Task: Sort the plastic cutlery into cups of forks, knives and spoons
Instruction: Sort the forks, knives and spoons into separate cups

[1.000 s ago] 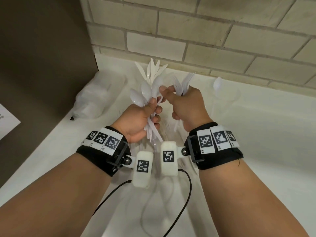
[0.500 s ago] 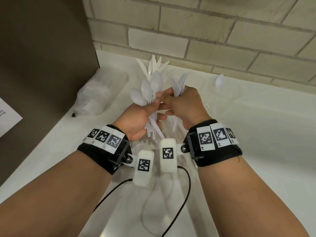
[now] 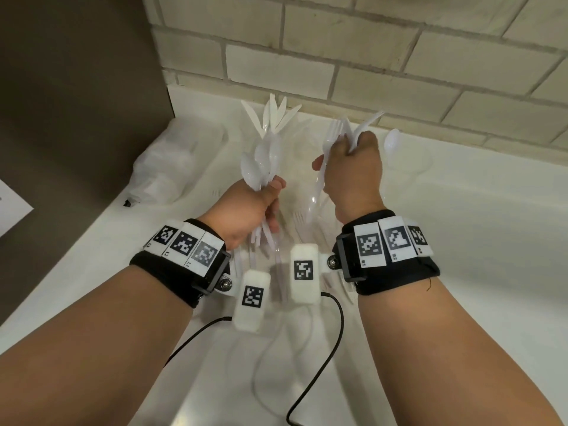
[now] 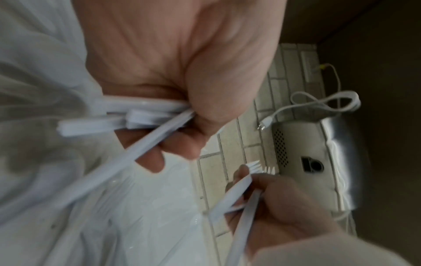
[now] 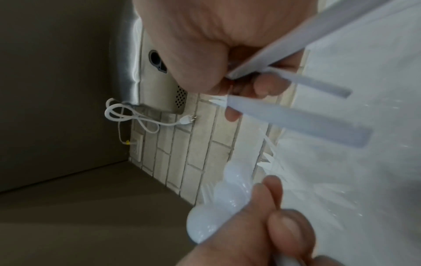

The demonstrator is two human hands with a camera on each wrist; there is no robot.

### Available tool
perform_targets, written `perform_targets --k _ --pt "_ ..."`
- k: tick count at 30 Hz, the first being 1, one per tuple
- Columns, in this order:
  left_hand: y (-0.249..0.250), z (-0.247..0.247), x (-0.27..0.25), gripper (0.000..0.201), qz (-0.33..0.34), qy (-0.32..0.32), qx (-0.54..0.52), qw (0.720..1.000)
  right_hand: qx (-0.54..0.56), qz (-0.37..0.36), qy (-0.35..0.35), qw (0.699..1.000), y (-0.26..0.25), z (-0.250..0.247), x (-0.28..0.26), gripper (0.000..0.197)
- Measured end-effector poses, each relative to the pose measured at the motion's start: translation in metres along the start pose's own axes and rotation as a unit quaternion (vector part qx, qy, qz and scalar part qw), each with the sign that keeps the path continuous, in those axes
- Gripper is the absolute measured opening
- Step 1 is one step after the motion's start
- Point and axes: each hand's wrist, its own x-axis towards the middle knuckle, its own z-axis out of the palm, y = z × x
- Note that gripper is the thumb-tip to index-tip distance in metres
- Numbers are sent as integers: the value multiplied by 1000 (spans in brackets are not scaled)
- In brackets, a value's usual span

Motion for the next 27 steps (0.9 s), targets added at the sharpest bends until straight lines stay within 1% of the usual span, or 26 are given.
perform_targets --k 2,6,7,8,10,12,14,17,19,21,22,23,24,26,27 --pt "-3 2 -1 32 18 -7 62 998 31 1 -27 999 -7 -1 -3 8" --pt "-2 5 -3 18 35 -31 85 995 -28 -39 -103 994 -9 2 -6 22" --pt "-2 5 -3 13 37 -39 94 994 -29 -43 -120 991 -8 2 -6 25" --pt "-2 4 -3 12 39 -46 104 993 -24 -39 -135 990 -8 1 -6 29" --pt "-2 2 -3 17 51 -52 129 989 -7 -32 -159 987 -8 -2 -7 34" --pt "-1 0 -4 22 62 -51 152 985 13 -29 -182 983 -7 -4 -8 29" --pt "-1 -2 -5 25 62 -58 167 982 6 -37 -192 981 -7 -4 -9 19" --pt "-2 0 -7 24 43 -92 175 979 -42 -58 -186 980 -8 -3 -8 4" --pt "-2 2 -9 24 24 -101 166 981 -37 -64 -157 985 -9 -4 -5 7" --pt "-2 4 -10 25 13 -103 160 982 -3 -55 -127 990 -10 -7 -2 6" --pt "-1 4 -10 25 11 -105 159 982 12 -47 -131 990 -11 -8 -3 4" --pt "-1 4 -10 26 11 -109 160 981 16 -43 -147 988 -11 -9 -3 6" --pt "0 5 -10 25 12 -113 162 980 17 -36 -168 985 -11 -9 -5 10" --pt "1 6 -10 25 19 -119 170 978 9 -13 -205 979 -11 -8 -9 6" --pt "0 6 -11 24 21 -119 175 977 4 0 -212 977 -10 -7 -10 7"
